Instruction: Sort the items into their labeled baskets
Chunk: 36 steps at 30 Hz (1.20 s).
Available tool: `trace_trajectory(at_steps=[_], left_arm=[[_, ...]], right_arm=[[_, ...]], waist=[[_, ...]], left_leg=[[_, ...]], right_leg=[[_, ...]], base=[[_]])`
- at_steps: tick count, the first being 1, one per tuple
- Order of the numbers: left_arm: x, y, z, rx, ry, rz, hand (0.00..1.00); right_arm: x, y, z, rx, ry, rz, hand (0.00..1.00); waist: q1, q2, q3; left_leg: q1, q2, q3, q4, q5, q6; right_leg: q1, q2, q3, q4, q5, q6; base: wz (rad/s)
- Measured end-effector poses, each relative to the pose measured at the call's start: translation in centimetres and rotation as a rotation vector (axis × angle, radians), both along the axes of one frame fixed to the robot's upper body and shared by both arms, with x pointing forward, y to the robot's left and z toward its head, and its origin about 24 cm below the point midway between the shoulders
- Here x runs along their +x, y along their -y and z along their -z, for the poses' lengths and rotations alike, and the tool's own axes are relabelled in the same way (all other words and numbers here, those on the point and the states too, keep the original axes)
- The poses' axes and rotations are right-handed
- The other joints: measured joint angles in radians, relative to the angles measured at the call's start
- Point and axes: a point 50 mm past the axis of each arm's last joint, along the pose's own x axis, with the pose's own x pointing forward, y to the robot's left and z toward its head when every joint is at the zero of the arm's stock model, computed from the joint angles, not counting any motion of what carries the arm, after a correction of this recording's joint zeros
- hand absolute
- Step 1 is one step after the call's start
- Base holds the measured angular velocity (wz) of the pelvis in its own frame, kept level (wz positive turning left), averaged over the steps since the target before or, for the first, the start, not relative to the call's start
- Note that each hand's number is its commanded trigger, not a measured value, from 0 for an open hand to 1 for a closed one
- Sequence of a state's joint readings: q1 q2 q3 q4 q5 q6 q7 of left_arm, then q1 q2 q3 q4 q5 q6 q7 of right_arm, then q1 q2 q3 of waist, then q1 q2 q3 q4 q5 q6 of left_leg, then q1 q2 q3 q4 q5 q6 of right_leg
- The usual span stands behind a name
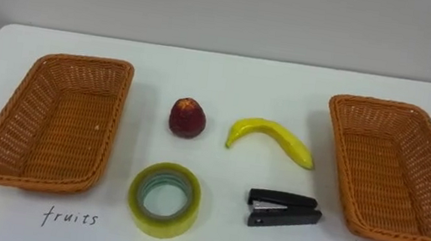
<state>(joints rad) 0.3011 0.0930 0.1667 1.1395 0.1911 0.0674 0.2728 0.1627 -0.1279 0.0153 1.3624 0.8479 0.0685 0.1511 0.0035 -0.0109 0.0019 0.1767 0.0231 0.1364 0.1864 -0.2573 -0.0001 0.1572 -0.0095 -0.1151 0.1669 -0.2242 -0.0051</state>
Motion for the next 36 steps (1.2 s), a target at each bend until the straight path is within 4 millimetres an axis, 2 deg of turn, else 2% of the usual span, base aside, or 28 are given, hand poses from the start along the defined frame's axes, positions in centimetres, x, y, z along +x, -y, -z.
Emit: trace_trajectory(at_steps=[3,8,12,17,19,21,26,33,36], left_arm=[[-0.1,-0.2,0.0,0.006,-0.005,-0.008,0.0],[-0.1,-0.2,0.0,0.006,-0.016,-0.011,0.0],[0.1,-0.4,-0.1,0.013,-0.004,-0.016,0.0],[-0.3,-1.4,-0.5,0.074,0.008,-0.07,0.0],[-0.3,-1.8,-0.7,0.105,0.016,-0.101,0.0],[-0.4,-2.1,-0.8,0.125,0.016,-0.108,0.0],[-0.7,-2.4,-1.0,0.14,0.022,-0.118,0.0],[-0.5,-3.1,-1.2,0.157,0.042,-0.109,0.0],[-0.5,-3.4,-1.3,0.167,0.047,-0.107,0.0]], right_arm=[[-0.6,0.1,0.0,-0.009,-0.019,0.024,0.0],[-2.0,0.2,-0.1,-0.02,-0.065,0.167,0.0],[-2.8,0.6,-0.3,-0.036,-0.073,0.352,0.0],[-3.7,1.3,-0.5,-0.077,-0.098,0.482,0.0],[-4.0,1.8,-0.6,-0.104,-0.113,0.561,0.0],[-4.1,2.2,-0.7,-0.128,-0.127,0.619,0.0],[-3.7,3.2,-1.0,-0.185,-0.141,0.712,0.0],[-3.1,4.9,-1.5,-0.28,-0.154,0.748,0.0],[-2.6,5.8,-1.9,-0.313,-0.137,0.818,0.0]], waist=[[-0.002,-0.006,-0.0006],[-0.004,-0.007,-0.0006],[-0.034,-0.008,-0.0008],[-0.05,-0.016,-0.006],[-0.058,-0.023,-0.0104],[-0.062,-0.029,-0.011],[-0.081,-0.038,-0.0097],[-0.083,-0.036,-0.0099],[-0.086,-0.034,-0.01]], left_leg=[[0.0,0.0,0.001,0.001,0.0,0.0],[-0.005,0.0,0.001,0.001,0.0,0.0],[-0.008,0.0,0.0,0.0,0.0,0.0],[-0.007,0.001,0.009,-0.01,0.0,0.0],[-0.006,0.001,0.013,-0.015,0.0,0.0],[0.0,0.001,0.018,-0.014,0.0,0.0],[0.002,0.001,0.026,-0.015,0.0,0.0],[-0.008,0.003,0.03,-0.018,0.0,0.0],[-0.008,0.003,0.029,-0.02,0.0,0.0]], right_leg=[[0.001,0.0,0.001,0.001,0.0,0.0],[0.0,0.0,0.001,0.001,0.0,0.0],[-0.003,0.0,0.002,0.003,0.0,0.0],[-0.014,0.002,0.007,0.009,0.0,0.0],[-0.019,0.002,0.01,0.02,0.0,0.0],[-0.017,0.002,0.014,0.023,0.0,0.0],[-0.019,0.002,0.021,0.02,0.0,0.001],[-0.036,0.005,0.031,0.023,0.0,0.0],[-0.036,0.006,0.033,0.022,0.0,0.0]], base=[[0.0],[0.0],[0.01],[-0.07],[-0.07],[-0.08],[-0.04],[-0.02],[0.0]])
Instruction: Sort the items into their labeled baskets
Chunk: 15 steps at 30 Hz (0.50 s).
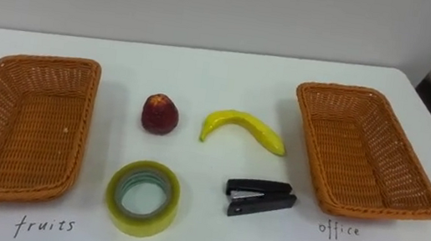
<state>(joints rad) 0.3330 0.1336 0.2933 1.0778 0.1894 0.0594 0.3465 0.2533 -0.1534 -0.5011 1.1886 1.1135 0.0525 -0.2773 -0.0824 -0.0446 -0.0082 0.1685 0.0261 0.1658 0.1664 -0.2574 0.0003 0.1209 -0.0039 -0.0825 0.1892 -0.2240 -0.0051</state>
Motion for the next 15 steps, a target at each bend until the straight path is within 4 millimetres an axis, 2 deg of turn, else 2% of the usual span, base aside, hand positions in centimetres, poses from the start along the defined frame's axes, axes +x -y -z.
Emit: trace_trajectory(at_steps=[5,8,15], left_arm=[[0.5,-0.1,-0.1,0.007,0.022,0.007,0.0],[0.5,-0.1,-0.1,0.006,0.022,0.008,0.0],[0.2,-0.1,-0.1,0.003,0.026,0.011,0.0]], right_arm=[[1.5,1.2,-0.6,-0.057,0.014,0.069,0.0],[3.5,2.5,-1.4,-0.113,0.037,0.091,0.0],[6.8,5.7,-4.4,-0.319,0.061,0.098,0.0]], waist=[[-0.004,0.0,0.0002],[-0.006,0.003,0.0012],[-0.023,-0.001,0.0022]], left_leg=[[0.0,0.0,0.001,-0.001,0.0,0.0],[-0.001,0.002,0.012,-0.005,0.0,0.0],[-0.009,0.0,0.014,-0.006,0.0,0.0]], right_leg=[[-0.003,0.001,0.002,0.008,0.0,0.0],[-0.016,0.004,0.023,0.018,0.0,0.0],[-0.025,0.004,0.026,0.019,-0.001,0.001]], base=[[-0.01],[-0.16],[-0.02]])
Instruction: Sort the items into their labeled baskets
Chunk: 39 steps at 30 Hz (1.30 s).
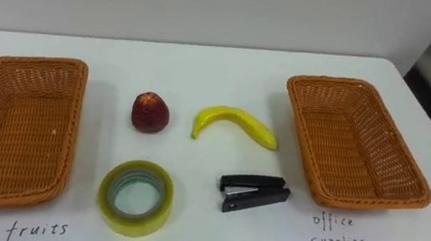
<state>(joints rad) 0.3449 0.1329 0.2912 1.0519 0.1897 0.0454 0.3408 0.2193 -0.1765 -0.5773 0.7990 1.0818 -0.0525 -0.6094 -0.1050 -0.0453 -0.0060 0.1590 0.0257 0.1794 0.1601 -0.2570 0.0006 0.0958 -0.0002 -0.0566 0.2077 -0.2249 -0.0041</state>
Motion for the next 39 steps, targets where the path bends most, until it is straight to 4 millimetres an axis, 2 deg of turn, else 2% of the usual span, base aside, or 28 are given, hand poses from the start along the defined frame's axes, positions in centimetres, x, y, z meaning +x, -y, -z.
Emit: trace_trajectory(at_steps=[5,10,13,17,22,27,34,39], left_arm=[[0.1,0.1,0.0,-0.007,0.012,0.007,0.0],[0.2,0.0,-0.1,-0.016,0.019,0.018,0.0],[0.4,0.0,-0.1,-0.021,0.03,0.025,0.0],[0.4,0.0,-0.1,-0.028,0.031,0.028,0.0],[0.5,0.0,-0.1,-0.031,0.03,0.048,0.0],[0.2,0.2,0.0,-0.036,0.016,0.063,0.0],[0.2,0.5,0.1,-0.046,0.009,0.094,0.0],[0.2,0.6,0.1,-0.053,0.012,0.097,0.0]], right_arm=[[2.1,1.5,-2.8,-0.162,-0.021,-0.021,0.0],[4.5,2.7,-6.5,-0.351,-0.003,-0.027,0.0],[5.5,3.2,-7.6,-0.408,0.002,-0.03,0.0],[6.3,3.4,-8.9,-0.487,-0.014,-0.049,0.0],[8.2,3.3,-12.8,-0.71,0.014,-0.1,0.0],[8.8,2.8,-15.4,-0.841,0.066,-0.116,0.0],[10.0,1.7,-17.1,-0.928,0.128,-0.158,0.0],[10.5,1.4,-18.2,-0.99,0.159,-0.192,0.0]], waist=[[0.007,-0.002,0.0017],[0.016,-0.002,0.0046],[0.022,-0.005,0.0051],[0.025,-0.005,0.0052],[0.032,-0.002,0.0084],[0.049,-0.004,0.008],[0.063,-0.006,0.007],[0.061,-0.011,0.0067]], left_leg=[[-0.017,0.0,0.006,0.006,0.0,0.0],[-0.028,0.0,0.006,0.006,0.001,0.0],[-0.026,0.0,0.006,0.005,0.001,0.0],[-0.025,0.0,0.006,0.005,0.001,0.0],[-0.026,0.001,0.006,0.005,0.001,0.0],[-0.026,0.0,0.005,0.006,0.001,0.0],[-0.026,0.0,0.005,0.007,0.001,0.0],[-0.026,0.0,-0.002,0.007,0.001,0.0]], right_leg=[[-0.016,0.0,0.005,-0.001,0.0,0.001],[-0.028,0.0,0.005,-0.002,0.0,0.0],[-0.025,0.001,0.004,-0.004,0.0,0.0],[-0.026,0.0,0.004,-0.003,0.0,0.0],[-0.029,0.001,0.005,-0.004,0.0,0.0],[-0.03,0.0,0.004,-0.003,0.0,0.0],[-0.029,0.0,0.002,-0.001,0.0,0.0],[-0.027,0.0,-0.005,0.002,0.0,0.0]], base=[[-0.03],[0.0],[0.0],[0.0],[-0.01],[0.0],[0.0],[0.03]])
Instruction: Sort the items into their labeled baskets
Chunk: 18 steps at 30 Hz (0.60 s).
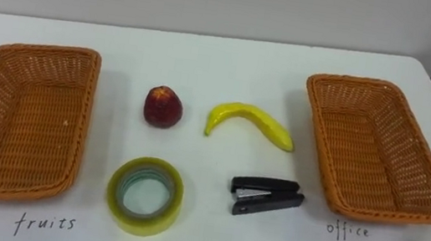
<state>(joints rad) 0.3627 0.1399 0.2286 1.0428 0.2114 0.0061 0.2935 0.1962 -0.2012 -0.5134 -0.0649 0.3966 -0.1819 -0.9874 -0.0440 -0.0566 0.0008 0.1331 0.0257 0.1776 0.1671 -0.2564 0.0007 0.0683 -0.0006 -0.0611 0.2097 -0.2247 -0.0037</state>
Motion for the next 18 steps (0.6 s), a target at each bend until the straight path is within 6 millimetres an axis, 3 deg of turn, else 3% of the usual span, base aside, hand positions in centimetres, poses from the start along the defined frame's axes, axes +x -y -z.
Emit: trace_trajectory(at_steps=[5,10,18], left_arm=[[0.0,0.2,0.1,-0.009,-0.003,0.016,0.0],[-0.3,0.5,0.3,-0.027,-0.025,0.034,0.0],[-0.2,0.4,0.3,-0.031,-0.022,0.036,0.0]], right_arm=[[0.4,-0.5,-1.5,-0.13,-0.017,-0.038,0.0],[1.1,-1.8,-4.5,-0.342,-0.005,-0.106,0.0],[2.5,-3.3,-5.1,-0.43,-0.036,-0.241,0.0]], waist=[[-0.002,-0.009,-0.0003],[0.0,-0.014,-0.0002],[0.03,-0.034,0.0031]], left_leg=[[0.001,0.0,-0.001,0.001,0.0,0.0],[0.002,0.0,-0.001,0.002,0.0,0.0],[0.001,0.001,0.0,0.004,0.0,0.0]], right_leg=[[0.002,0.0,0.0,-0.003,0.0,0.0],[0.001,0.0,0.001,0.0,0.0,0.0],[0.002,0.0,0.001,-0.002,0.001,-0.001]], base=[[0.0],[0.0],[0.0]])
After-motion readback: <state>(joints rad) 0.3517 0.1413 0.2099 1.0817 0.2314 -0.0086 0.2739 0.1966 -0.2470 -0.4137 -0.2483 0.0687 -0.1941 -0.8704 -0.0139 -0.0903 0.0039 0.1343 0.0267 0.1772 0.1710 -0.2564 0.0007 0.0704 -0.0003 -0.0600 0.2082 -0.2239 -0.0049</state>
